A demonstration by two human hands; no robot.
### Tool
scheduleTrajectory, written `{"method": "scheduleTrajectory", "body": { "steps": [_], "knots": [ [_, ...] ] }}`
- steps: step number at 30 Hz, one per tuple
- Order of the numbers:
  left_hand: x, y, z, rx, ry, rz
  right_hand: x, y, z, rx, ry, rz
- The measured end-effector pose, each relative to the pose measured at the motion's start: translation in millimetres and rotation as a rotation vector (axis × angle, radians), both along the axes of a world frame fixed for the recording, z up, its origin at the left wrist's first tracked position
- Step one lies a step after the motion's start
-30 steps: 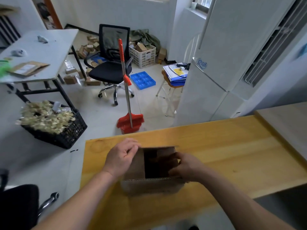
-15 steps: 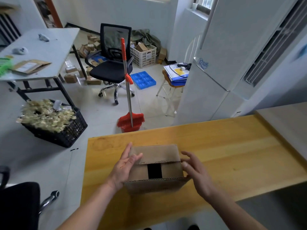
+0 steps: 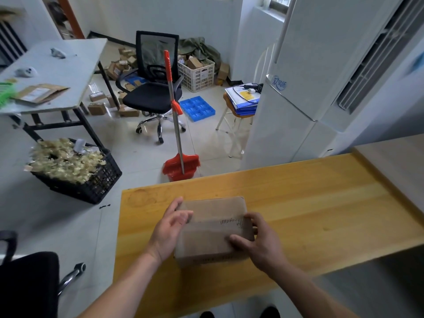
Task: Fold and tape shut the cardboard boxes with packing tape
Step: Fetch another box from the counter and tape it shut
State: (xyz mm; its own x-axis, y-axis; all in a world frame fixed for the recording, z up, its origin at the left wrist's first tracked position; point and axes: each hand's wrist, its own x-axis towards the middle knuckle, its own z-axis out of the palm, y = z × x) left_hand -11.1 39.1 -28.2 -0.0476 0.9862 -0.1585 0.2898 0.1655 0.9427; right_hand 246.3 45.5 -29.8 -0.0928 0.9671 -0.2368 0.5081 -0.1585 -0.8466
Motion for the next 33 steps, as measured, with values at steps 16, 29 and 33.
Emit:
{"method": "scheduleTrajectory", "body": {
  "steps": [16, 29, 33],
  "knots": [
    [40.0, -2.3, -21.0, -0.252, -0.228, 0.291, -3.1, 7.6, -7.9, -0.244, 0.371, -0.159],
    [296.0, 57.7, 22.3, -0.039, -0.182, 0.009, 240.7, 16.0, 35.8, -0.019, 0.255, -0.636],
    [412.1, 65.2, 31.2, -0.033, -0.162, -0.105, 349.9, -2.5, 52.7, 0.025, 0.248, -0.823]
  ]
}}
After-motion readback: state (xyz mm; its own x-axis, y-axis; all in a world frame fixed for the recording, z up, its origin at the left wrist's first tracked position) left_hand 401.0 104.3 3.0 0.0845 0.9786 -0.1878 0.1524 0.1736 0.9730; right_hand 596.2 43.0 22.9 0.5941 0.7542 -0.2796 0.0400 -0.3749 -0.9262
